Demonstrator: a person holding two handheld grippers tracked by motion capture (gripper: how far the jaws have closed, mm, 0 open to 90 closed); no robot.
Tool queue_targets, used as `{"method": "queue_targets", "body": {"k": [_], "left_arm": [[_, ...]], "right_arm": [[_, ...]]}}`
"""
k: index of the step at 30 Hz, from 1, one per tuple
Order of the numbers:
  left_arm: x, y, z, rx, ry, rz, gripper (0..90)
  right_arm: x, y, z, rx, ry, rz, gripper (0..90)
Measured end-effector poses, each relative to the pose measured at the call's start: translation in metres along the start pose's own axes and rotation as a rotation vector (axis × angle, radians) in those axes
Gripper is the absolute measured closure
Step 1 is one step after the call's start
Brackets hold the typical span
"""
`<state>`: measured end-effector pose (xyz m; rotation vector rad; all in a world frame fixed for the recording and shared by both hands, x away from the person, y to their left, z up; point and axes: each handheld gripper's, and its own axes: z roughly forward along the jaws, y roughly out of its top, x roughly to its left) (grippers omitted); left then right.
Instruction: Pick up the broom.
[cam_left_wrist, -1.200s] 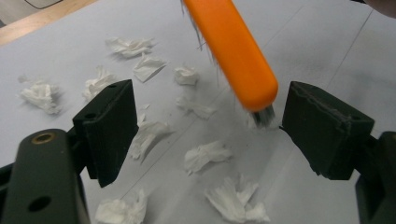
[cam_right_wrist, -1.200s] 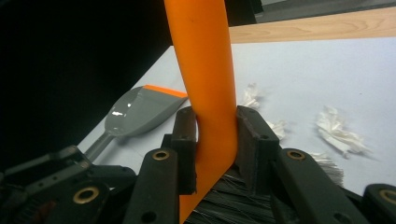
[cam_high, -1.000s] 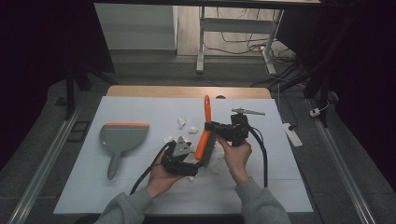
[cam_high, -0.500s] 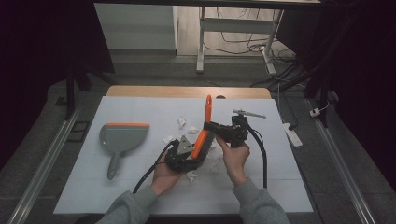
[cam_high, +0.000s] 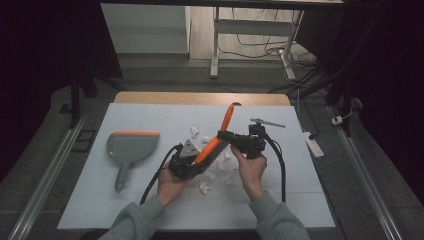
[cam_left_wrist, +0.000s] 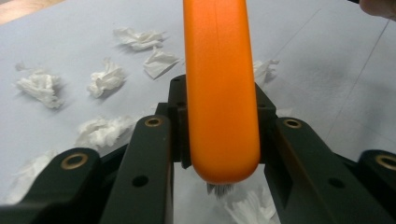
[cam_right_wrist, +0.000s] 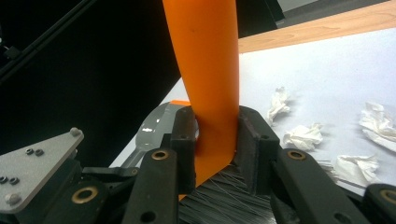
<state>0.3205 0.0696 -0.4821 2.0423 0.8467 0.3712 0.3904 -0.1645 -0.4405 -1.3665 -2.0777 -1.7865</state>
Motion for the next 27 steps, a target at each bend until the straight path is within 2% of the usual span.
{"method": "queue_targets", "body": {"k": [9,13,16,20,23,25,27], "left_arm": [[0.003,0.0,-0.004,-0.016,0.006,0.008,69.8],[0.003,0.0,-0.009,-0.049,0.019,0.017,69.9],[0.008,0.0,-0.012,-0.06,-0.003,0.012,70.0],[0.009,-0.001,-0.013,-0.064,-0.007,0.017,70.0],[0.009,-0.001,-0.013,-0.065,-0.005,0.024,69.8],[0.007,-0.003,-0.012,-0.073,0.0,0.04,69.7],[0.004,-0.004,-0.01,-0.081,0.004,0.044,69.5]], "right_arm": [[-0.001,0.001,0.0,0.013,0.011,0.008,68.3],[-0.001,0.001,0.001,0.012,0.015,0.009,65.3],[-0.003,0.0,0.001,0.019,0.024,0.023,65.0],[-0.003,0.0,0.002,0.026,0.031,0.026,64.7],[-0.004,0.0,0.002,0.022,0.044,0.04,67.5],[-0.006,0.001,0.0,0.007,0.078,0.07,69.8],[-0.007,0.0,-0.002,0.002,0.071,0.061,70.1]]}}
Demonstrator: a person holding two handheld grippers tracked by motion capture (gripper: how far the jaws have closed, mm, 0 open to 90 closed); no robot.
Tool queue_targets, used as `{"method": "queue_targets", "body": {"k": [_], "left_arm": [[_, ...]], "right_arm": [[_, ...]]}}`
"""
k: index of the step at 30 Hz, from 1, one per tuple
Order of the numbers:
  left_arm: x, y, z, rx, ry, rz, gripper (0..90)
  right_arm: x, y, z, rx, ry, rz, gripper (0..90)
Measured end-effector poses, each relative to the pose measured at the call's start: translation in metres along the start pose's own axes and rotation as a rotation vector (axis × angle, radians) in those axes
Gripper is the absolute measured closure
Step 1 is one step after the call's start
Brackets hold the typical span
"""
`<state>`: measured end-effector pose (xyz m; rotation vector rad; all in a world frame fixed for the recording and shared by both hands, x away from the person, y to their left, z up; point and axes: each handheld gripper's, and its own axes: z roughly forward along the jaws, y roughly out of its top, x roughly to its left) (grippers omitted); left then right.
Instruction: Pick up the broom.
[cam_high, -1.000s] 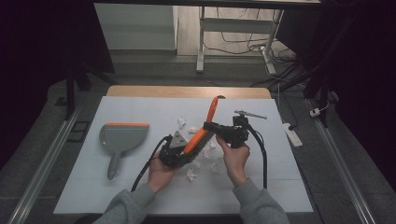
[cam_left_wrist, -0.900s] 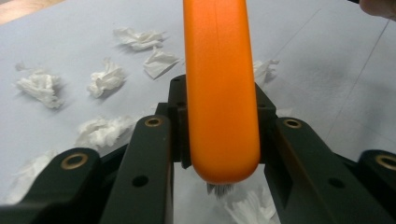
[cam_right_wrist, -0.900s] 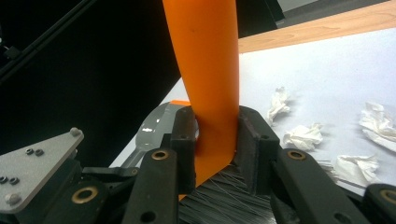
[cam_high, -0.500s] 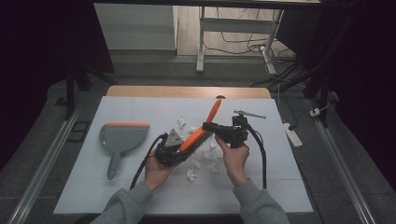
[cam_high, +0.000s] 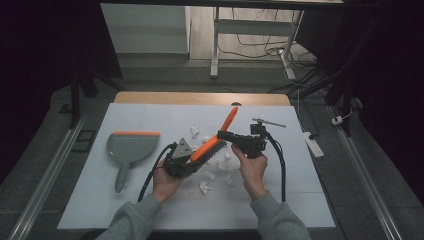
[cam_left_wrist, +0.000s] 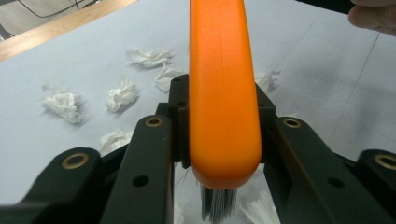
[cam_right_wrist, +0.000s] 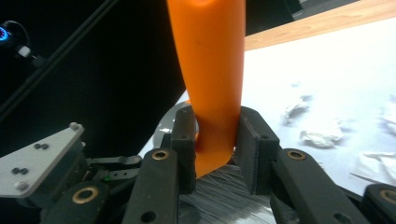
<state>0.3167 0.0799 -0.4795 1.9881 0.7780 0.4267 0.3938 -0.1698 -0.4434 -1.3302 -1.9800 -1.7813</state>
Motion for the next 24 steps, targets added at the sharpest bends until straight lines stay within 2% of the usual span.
{"method": "queue_targets", "body": {"k": [2,4,7,8,10,12,15,17,20,21,23,24], "left_arm": [[-0.002,-0.001,0.001,-0.024,-0.005,0.0,69.2],[-0.003,-0.001,0.002,-0.027,-0.006,0.007,68.7],[-0.005,-0.001,0.005,-0.037,0.013,0.023,68.1],[-0.006,-0.001,0.007,-0.054,0.021,0.017,65.2],[-0.006,0.0,0.008,-0.043,0.051,0.001,69.0],[-0.002,-0.001,0.008,-0.034,0.035,-0.01,70.2],[-0.001,-0.001,0.007,-0.022,0.041,-0.006,70.5],[0.002,0.0,0.006,-0.015,0.017,-0.022,70.7],[0.005,0.001,0.004,-0.004,0.009,-0.019,70.7],[0.007,0.001,0.003,-0.001,0.005,-0.022,70.7],[0.015,0.002,-0.005,0.014,-0.013,-0.021,70.7],[0.015,0.002,-0.005,0.014,-0.013,-0.021,70.7]], "right_arm": [[0.0,-0.001,-0.001,-0.012,-0.002,0.004,70.2],[0.0,-0.001,-0.001,-0.018,-0.005,0.007,70.2],[-0.001,-0.003,-0.001,-0.027,-0.011,0.012,70.3],[0.0,-0.005,0.003,-0.01,0.007,0.024,70.3],[0.003,-0.009,0.009,-0.002,0.015,0.03,70.3],[0.005,-0.008,0.01,0.002,-0.004,0.003,70.3],[0.005,-0.008,0.011,0.006,0.005,0.004,70.1],[0.005,-0.008,0.011,0.01,0.005,0.008,69.9],[0.004,-0.008,0.012,0.018,0.008,0.007,68.3],[0.003,-0.008,0.013,0.022,0.005,0.013,65.5],[0.002,-0.008,0.013,0.035,0.001,0.027,50.7],[0.001,-0.007,0.012,0.038,-0.005,0.029,50.4]]}}
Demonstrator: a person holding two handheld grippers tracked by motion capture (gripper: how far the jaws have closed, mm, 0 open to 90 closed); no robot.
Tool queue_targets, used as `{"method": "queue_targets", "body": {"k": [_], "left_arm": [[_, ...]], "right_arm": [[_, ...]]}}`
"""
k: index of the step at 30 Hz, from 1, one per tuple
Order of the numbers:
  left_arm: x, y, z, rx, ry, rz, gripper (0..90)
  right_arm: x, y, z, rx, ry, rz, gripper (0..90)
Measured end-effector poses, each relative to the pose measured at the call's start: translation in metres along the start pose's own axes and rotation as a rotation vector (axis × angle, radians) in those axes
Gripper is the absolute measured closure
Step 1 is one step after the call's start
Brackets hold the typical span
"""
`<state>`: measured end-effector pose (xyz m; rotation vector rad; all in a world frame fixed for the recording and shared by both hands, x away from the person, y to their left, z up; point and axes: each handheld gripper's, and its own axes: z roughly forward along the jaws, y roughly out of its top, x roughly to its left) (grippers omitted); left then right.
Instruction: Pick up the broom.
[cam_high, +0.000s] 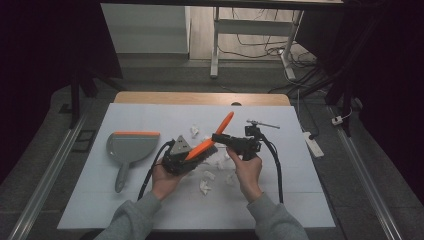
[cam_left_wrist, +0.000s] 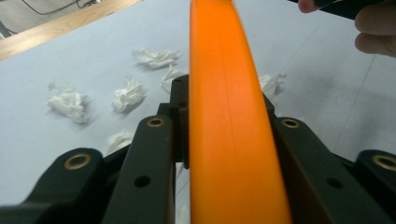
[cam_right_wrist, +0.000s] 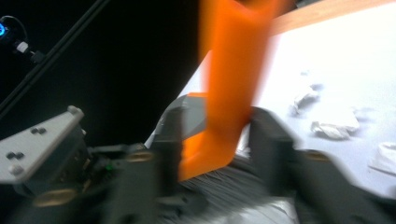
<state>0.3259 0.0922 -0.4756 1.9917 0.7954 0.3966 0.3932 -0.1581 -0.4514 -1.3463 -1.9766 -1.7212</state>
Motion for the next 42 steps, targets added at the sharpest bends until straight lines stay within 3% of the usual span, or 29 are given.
{"method": "queue_targets", "body": {"k": [4,7,12,14,15,17,18,19,22,23,33,36,42], "left_arm": [[0.015,0.001,-0.017,0.028,-0.034,0.015,71.0],[0.019,0.001,-0.025,0.029,-0.042,0.026,72.2],[0.024,0.003,-0.039,0.036,-0.063,0.046,72.1],[0.028,0.006,-0.042,0.063,-0.108,0.056,72.1],[0.028,0.006,-0.044,0.067,-0.106,0.064,72.1],[0.03,0.007,-0.045,0.083,-0.149,0.058,72.0],[0.03,0.007,-0.045,0.083,-0.149,0.058,72.0],[0.03,0.008,-0.045,0.107,-0.178,0.074,72.0],[0.029,0.009,-0.044,0.125,-0.201,0.083,72.0],[0.027,0.009,-0.041,0.145,-0.245,0.086,72.0],[0.011,0.013,-0.029,0.213,-0.445,0.143,71.9],[0.009,0.014,-0.028,0.218,-0.474,0.152,71.9],[0.007,0.014,-0.028,0.211,-0.54,0.176,71.9]], "right_arm": [[0.006,0.002,-0.014,0.027,-0.009,-0.13,49.1],[0.01,0.003,-0.025,0.034,-0.035,-0.196,45.2],[0.014,0.001,-0.038,0.101,-0.043,-0.309,43.9],[0.016,0.0,-0.039,0.135,-0.034,-0.351,43.3],[0.018,0.0,-0.039,0.152,-0.048,-0.386,42.5],[0.025,-0.002,-0.037,0.19,-0.062,-0.464,42.4],[0.028,-0.003,-0.035,0.21,-0.07,-0.501,41.3],[0.032,-0.004,-0.033,0.231,-0.073,-0.533,39.6],[0.041,-0.009,-0.025,0.294,-0.08,-0.619,34.2],[0.042,-0.01,-0.023,0.309,-0.073,-0.631,34.1],[0.046,-0.023,-0.005,0.508,0.031,-0.687,32.0],[0.048,-0.029,0.001,0.575,0.058,-0.721,37.0],[0.047,-0.04,0.011,0.677,0.108,-0.757,61.0]]}}
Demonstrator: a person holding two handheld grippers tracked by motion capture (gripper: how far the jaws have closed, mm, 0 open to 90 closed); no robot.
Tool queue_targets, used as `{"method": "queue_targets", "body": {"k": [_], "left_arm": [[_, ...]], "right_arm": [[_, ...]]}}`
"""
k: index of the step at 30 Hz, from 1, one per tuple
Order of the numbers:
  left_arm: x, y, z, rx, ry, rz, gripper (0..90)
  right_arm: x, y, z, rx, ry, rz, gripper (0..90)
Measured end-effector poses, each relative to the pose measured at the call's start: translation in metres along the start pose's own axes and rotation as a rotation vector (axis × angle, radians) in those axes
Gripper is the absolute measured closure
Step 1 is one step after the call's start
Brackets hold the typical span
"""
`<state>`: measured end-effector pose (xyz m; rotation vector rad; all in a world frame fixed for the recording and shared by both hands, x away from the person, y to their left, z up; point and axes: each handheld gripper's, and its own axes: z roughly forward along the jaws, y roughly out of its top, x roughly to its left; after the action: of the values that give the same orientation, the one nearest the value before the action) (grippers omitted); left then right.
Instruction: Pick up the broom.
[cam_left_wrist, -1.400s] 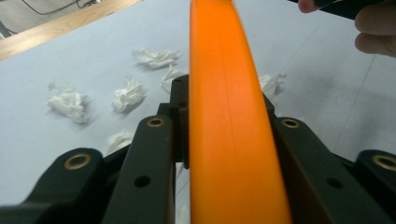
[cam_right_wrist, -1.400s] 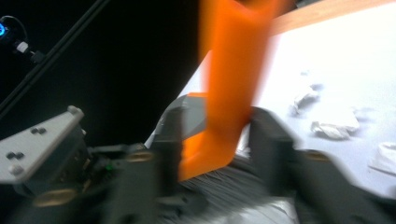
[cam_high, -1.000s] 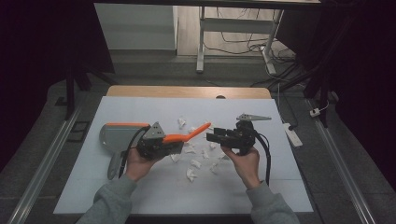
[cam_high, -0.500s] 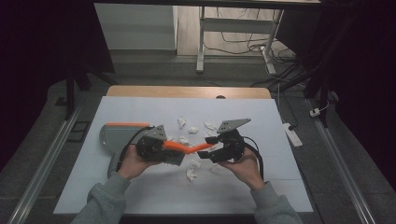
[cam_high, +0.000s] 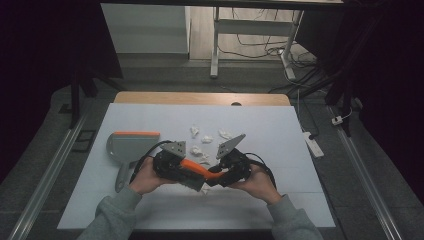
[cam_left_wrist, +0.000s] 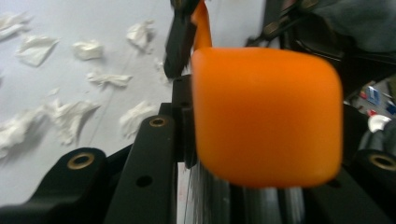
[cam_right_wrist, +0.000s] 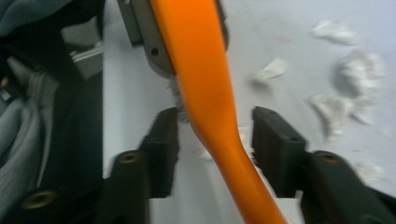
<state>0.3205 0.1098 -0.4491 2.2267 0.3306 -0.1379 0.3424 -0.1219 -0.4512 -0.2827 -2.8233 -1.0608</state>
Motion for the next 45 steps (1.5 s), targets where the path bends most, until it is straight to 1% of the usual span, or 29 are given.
{"method": "queue_targets", "body": {"k": [3,4,8,9,10,12,13,14,15,16,18,19,20,21,22,23,24,25,26,27,28,29,31,33,36,39,41,43,45], "left_arm": [[0.0,-0.001,0.001,0.009,-0.019,0.017,71.8],[0.0,-0.001,0.001,0.004,-0.02,0.02,71.8],[0.002,-0.002,0.0,-0.003,-0.043,0.025,71.5],[0.002,-0.002,-0.001,-0.003,-0.038,0.029,71.2],[0.001,-0.003,0.0,-0.006,-0.024,0.035,70.8],[-0.001,-0.003,-0.001,-0.007,0.017,0.056,68.7],[-0.002,-0.003,-0.002,-0.014,0.053,0.059,66.1],[-0.003,-0.004,-0.004,-0.02,0.093,0.055,59.8],[-0.004,-0.005,-0.007,-0.03,0.165,0.049,51.8],[-0.005,-0.006,-0.011,-0.043,0.202,0.038,45.7],[-0.006,-0.012,-0.02,-0.067,0.264,-0.001,38.2],[-0.007,-0.015,-0.024,-0.075,0.309,-0.024,34.0],[-0.007,-0.015,-0.024,-0.075,0.309,-0.024,31.4],[-0.009,-0.019,-0.029,-0.076,0.353,-0.04,31.4],[-0.01,-0.023,-0.032,-0.074,0.391,-0.061,29.3],[-0.012,-0.027,-0.036,-0.072,0.422,-0.081,28.7],[-0.014,-0.035,-0.041,-0.063,0.474,-0.116,28.1],[-0.014,-0.035,-0.041,-0.063,0.474,-0.116,27.7],[-0.016,-0.039,-0.043,-0.058,0.492,-0.129,27.8],[-0.018,-0.043,-0.045,-0.051,0.512,-0.14,27.8],[-0.02,-0.047,-0.046,-0.041,0.538,-0.145,27.6],[-0.023,-0.052,-0.048,-0.031,0.563,-0.149,27.5],[-0.028,-0.062,-0.051,-0.018,0.596,-0.158,27.6],[-0.03,-0.072,-0.053,-0.017,0.606,-0.173,29.2],[-0.032,-0.083,-0.056,-0.001,0.62,-0.206,28.9],[-0.034,-0.094,-0.064,-0.002,0.637,-0.243,28.2],[-0.035,-0.102,-0.069,-0.008,0.645,-0.271,27.6],[-0.035,-0.11,-0.073,-0.016,0.653,-0.288,27.7],[-0.035,-0.117,-0.076,-0.019,0.655,-0.305,27.7]], "right_arm": [[0.001,-0.001,0.003,0.011,0.033,-0.038,65.6],[0.002,-0.001,0.002,0.013,0.04,-0.037,66.1],[0.003,-0.001,-0.001,-0.001,0.047,-0.059,68.0],[0.004,-0.001,-0.002,0.002,0.046,-0.056,68.5],[0.004,-0.001,-0.002,0.001,0.046,-0.063,69.2],[0.005,-0.001,-0.002,0.001,0.034,-0.065,70.3],[0.005,0.0,-0.003,-0.004,0.035,-0.062,70.4],[0.005,0.0,-0.004,-0.002,0.026,-0.052,70.6],[0.004,-0.001,-0.006,0.0,0.021,-0.05,70.6],[0.002,-0.002,-0.008,-0.002,0.004,-0.037,70.6],[-0.002,-0.003,-0.013,-0.013,-0.023,-0.009,70.6],[-0.004,-0.004,-0.015,-0.02,-0.035,0.003,70.7],[-0.006,-0.005,-0.018,-0.026,-0.046,0.014,70.7],[-0.006,-0.005,-0.018,-0.026,-0.046,0.014,70.7],[-0.009,-0.006,-0.023,-0.03,-0.086,0.034,70.7],[-0.009,-0.006,-0.023,-0.03,-0.086,0.034,70.7],[-0.012,-0.007,-0.028,-0.03,-0.129,0.055,70.6],[-0.012,-0.007,-0.028,-0.03,-0.129,0.055,70.6],[-0.015,-0.009,-0.031,-0.039,-0.159,0.075,70.6],[-0.015,-0.009,-0.031,-0.039,-0.159,0.075,70.6],[-0.016,-0.01,-0.033,-0.041,-0.173,0.092,70.6],[-0.019,-0.011,-0.036,-0.041,-0.2,0.098,70.6],[-0.02,-0.012,-0.037,-0.043,-0.207,0.109,70.6],[-0.022,-0.013,-0.041,-0.054,-0.224,0.118,70.6],[-0.025,-0.015,-0.046,-0.065,-0.248,0.131,70.6],[-0.028,-0.018,-0.053,-0.072,-0.288,0.148,70.6],[-0.029,-0.021,-0.059,-0.083,-0.322,0.165,70.6],[-0.031,-0.023,-0.066,-0.085,-0.372,0.177,70.7],[-0.035,-0.024,-0.073,-0.099,-0.399,0.202,70.7]]}}
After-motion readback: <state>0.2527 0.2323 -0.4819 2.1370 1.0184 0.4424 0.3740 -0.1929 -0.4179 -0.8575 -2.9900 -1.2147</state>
